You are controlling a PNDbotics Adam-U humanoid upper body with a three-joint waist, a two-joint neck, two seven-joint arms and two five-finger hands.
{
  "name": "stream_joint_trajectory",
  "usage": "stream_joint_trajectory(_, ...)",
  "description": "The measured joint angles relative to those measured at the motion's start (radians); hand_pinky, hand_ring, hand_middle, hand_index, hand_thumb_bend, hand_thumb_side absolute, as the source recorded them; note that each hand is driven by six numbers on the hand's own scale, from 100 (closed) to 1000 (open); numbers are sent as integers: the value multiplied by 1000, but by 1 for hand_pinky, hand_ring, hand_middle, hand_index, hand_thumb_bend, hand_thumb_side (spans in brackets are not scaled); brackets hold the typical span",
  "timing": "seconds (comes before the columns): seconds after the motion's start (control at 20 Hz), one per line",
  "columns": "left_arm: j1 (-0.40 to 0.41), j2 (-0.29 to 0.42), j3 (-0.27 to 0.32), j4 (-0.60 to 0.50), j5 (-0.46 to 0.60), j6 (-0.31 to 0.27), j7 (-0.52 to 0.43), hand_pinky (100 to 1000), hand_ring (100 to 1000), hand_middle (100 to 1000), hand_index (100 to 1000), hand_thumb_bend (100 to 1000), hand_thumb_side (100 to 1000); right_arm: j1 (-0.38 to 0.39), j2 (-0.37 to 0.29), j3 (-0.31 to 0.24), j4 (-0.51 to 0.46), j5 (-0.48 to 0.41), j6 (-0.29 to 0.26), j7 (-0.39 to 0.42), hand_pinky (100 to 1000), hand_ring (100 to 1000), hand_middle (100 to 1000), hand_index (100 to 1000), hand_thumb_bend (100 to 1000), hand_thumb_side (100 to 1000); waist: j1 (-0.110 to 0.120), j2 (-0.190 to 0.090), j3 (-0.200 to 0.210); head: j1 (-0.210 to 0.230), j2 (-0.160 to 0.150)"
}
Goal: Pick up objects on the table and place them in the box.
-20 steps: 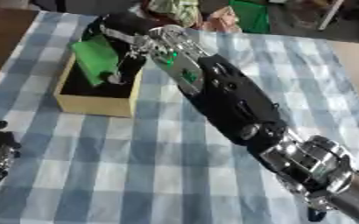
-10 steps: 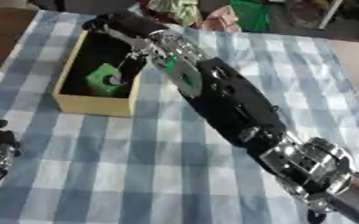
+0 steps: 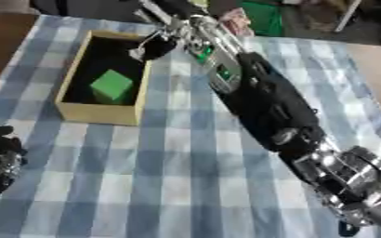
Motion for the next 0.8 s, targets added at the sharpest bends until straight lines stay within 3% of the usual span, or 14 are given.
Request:
stream_joint_trajectory(0.25, 7, 0, 7, 0, 0, -2, 9, 538, 549, 496, 711, 147, 148, 137, -126, -45, -156, -211, 97, -167, 683, 829, 654, 910, 166, 100, 10, -1, -42, 24, 0)
stream_joint_trajectory(0.5, 8, 0, 13, 0, -1, -2, 17, 538, 549, 496, 711, 141, 149, 300, -199, -88, -303, -387, 161, -323, 671, 825, 640, 905, 126, 100, 16, -1, -72, 45, 0)
stream_joint_trajectory(0.8, 8, 0, 20, 0, -1, -3, 25, 538, 551, 496, 710, 142, 149, 470, -218, -135, -417, -510, 162, -416, 666, 828, 636, 904, 100, 100, 18, 1, -88, 57, 0)
